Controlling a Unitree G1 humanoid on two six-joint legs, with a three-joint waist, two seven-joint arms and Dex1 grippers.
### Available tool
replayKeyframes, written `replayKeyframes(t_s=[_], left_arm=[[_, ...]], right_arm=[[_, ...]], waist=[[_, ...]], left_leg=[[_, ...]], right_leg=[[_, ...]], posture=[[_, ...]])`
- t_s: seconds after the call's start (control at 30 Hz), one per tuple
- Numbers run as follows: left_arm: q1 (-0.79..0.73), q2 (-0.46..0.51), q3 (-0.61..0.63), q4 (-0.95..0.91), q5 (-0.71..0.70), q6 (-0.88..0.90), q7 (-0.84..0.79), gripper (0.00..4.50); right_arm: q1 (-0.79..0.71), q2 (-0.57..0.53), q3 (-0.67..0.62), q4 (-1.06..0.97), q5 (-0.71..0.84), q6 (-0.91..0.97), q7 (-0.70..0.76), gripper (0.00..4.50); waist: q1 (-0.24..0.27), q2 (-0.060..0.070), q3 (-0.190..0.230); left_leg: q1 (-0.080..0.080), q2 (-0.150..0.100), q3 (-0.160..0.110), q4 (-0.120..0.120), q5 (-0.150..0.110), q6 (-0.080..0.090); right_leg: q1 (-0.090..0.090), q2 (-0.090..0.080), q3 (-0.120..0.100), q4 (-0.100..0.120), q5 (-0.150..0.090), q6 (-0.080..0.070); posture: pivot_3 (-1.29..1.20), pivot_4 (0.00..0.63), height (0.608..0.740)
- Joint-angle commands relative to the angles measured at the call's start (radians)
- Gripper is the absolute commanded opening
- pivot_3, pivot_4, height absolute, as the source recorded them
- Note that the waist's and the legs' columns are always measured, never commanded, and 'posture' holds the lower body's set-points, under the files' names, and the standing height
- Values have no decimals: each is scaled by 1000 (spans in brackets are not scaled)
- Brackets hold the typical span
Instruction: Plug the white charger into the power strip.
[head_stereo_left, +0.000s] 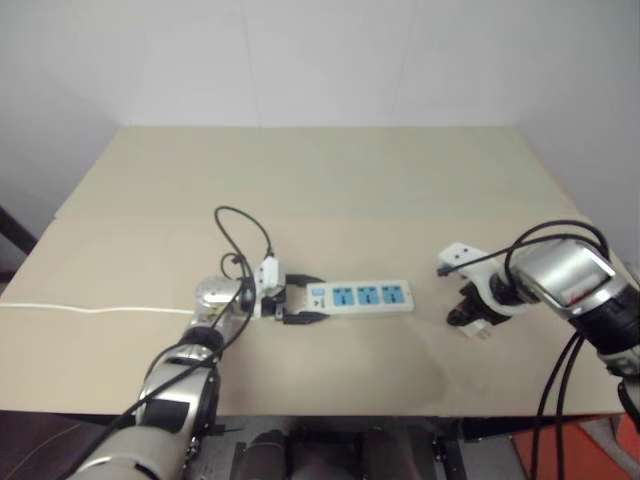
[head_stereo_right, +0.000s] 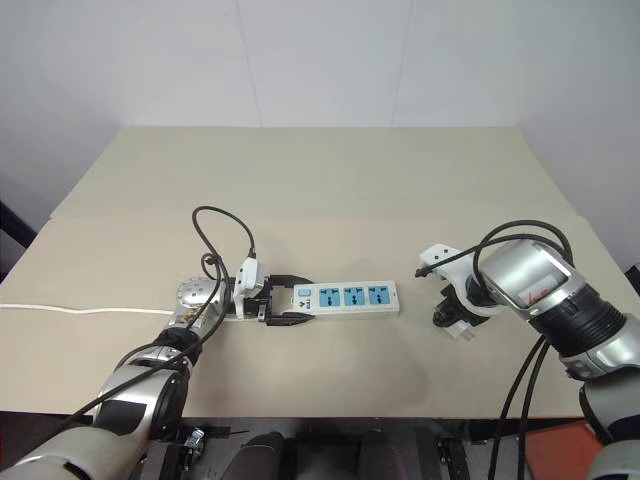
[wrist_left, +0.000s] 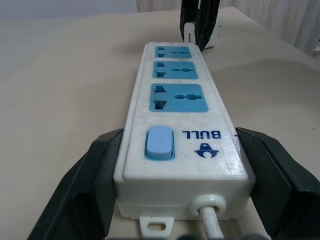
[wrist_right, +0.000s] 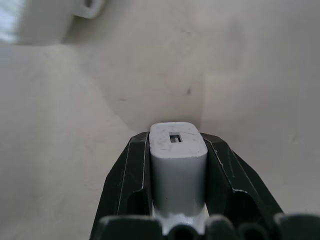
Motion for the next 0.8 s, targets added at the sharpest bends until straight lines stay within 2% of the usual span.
replayKeyframes(t_s=[0.03, 0.17, 0.27, 0.3, 0.37, 0.43, 0.47, 0.53, 0.67, 0.8], left_arm=[[26, 18, -52, 30, 57, 13, -13, 3253], [19, 32, -58, 26, 58, 22, -26, 3253], [14, 39, -60, 25, 57, 21, -24, 3253], [13, 42, -62, 25, 59, 18, -21, 3253], [9, 48, -69, 16, 56, 38, -50, 3253], [4, 54, -76, 11, 56, 55, -65, 3253], [-1, 58, -78, 7, 56, 60, -67, 3253], [-9, 62, -80, 0, 49, 73, -72, 3253], [-16, 67, -81, -12, 42, 92, -86, 3253], [-14, 79, -84, -22, 41, 106, -103, 3253]], right_arm=[[-51, -57, -15, -106, -15, -40, 37, 1139], [-60, -82, -100, -189, -3, -174, 97, 1139], [-47, -28, -220, -159, 14, -297, 107, 1139], [-42, 8, -262, -137, 23, -338, 104, 1139], [3, 166, -426, -59, 109, -479, 103, 1139], [51, 279, -534, -8, 162, -607, 135, 1139], [103, 323, -553, -1, 146, -760, 173, 1139], [176, 403, -579, 23, 147, -946, 250, 1139], [249, 524, -572, 135, 145, -1164, 365, 1139], [249, 580, -537, 283, 87, -1290, 425, 1139]], waist=[[-2, 0, 0], [-7, 0, 0], [-11, 0, 0], [-11, 0, 0], [-14, -5, -3], [-14, -8, -4], [-11, -9, -5], [-7, -10, -5], [-12, -10, -5], [-13, -10, -5]], left_leg=[[0, 0, 0, 0, 0, 0], [0, 1, 0, 0, 0, 0], [1, 1, 0, 0, 0, 0], [1, 1, 0, 0, 0, 0], [2, 1, 1, -1, 0, 0], [3, 3, 0, -1, 0, 0], [2, 3, 0, -2, 0, 0], [2, 3, 0, -2, 0, 0], [0, 2, 0, -2, 0, 0], [3, 3, 1, -2, 0, 0]], right_leg=[[0, 0, 0, 0, 0, 0], [0, 0, 0, 0, 0, 0], [0, 1, 0, 0, 0, 0], [1, 1, 0, 0, 0, 0], [1, 1, 0, 0, 0, 0], [2, 3, 1, 0, 0, 0], [2, 3, 0, 0, 0, 0], [1, 4, -1, -1, 0, 0], [0, 3, 0, 0, 0, 0], [1, 4, 0, 0, 0, 0]], posture=[[0, 150, 740], [0, 150, 740], [0, 150, 740], [0, 150, 740], [0, 150, 740], [0, 150, 740], [0, 150, 740], [0, 150, 740], [0, 150, 740], [0, 150, 740]])
